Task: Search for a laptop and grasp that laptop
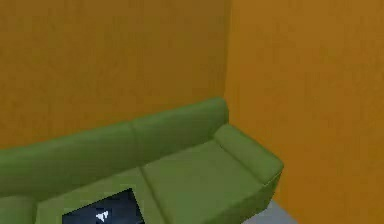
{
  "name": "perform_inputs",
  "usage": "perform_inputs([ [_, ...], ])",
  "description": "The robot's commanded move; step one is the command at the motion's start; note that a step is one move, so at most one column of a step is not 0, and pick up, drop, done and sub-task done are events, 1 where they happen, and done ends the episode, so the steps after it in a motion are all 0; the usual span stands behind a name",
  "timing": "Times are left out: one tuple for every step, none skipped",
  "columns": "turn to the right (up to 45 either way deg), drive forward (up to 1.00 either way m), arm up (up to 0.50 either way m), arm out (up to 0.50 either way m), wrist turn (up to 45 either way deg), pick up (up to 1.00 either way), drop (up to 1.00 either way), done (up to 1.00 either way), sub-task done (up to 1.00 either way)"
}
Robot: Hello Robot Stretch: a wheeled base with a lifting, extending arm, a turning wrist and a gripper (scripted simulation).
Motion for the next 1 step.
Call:
perform_inputs([
  [-45.0, 0.00, 0.00, 0.00, 0.0, 0.00, 0.00, 0.00, 0.00],
])
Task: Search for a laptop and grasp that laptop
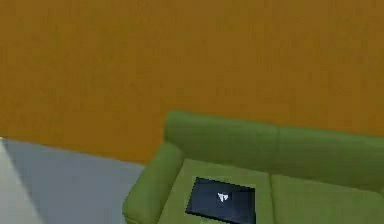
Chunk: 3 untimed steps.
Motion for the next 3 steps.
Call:
perform_inputs([
  [-45.0, 0.00, 0.00, 0.00, 0.0, 0.00, 0.00, 0.00, 0.00],
  [-30.0, 0.00, 0.00, 0.00, 0.0, 0.00, 0.00, 0.00, 0.00],
  [0.0, 0.00, 0.46, 0.00, 0.0, 0.00, 0.00, 0.00, 0.00],
])
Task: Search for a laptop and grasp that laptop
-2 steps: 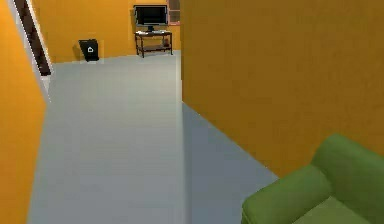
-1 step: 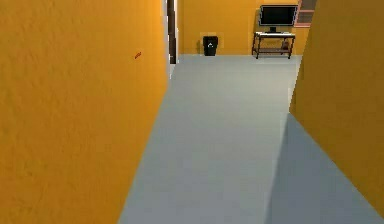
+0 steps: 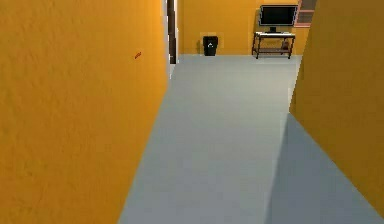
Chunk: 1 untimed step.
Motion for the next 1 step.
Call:
perform_inputs([
  [0.0, 0.00, 0.00, 0.46, 0.0, 0.00, 0.00, 0.00, 0.00],
])
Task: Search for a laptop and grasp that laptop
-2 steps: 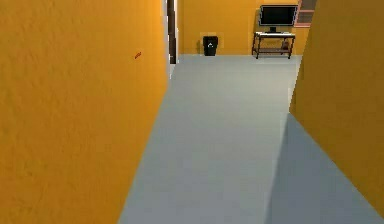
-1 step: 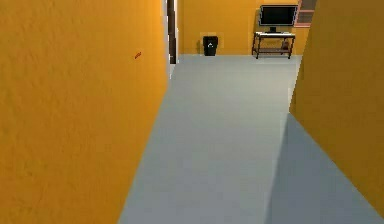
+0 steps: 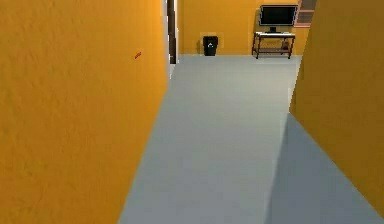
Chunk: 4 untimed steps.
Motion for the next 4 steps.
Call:
perform_inputs([
  [0.0, 0.00, 0.00, 0.00, 45.0, 0.00, 0.00, 0.00, 0.00],
  [0.0, 0.00, 0.00, 0.00, 45.0, 0.00, 0.00, 0.00, 0.00],
  [0.0, 0.00, 0.00, 0.00, 45.0, 0.00, 0.00, 0.00, 0.00],
  [0.0, 0.00, 0.00, 0.00, 42.0, 0.00, 0.00, 0.00, 0.00],
])
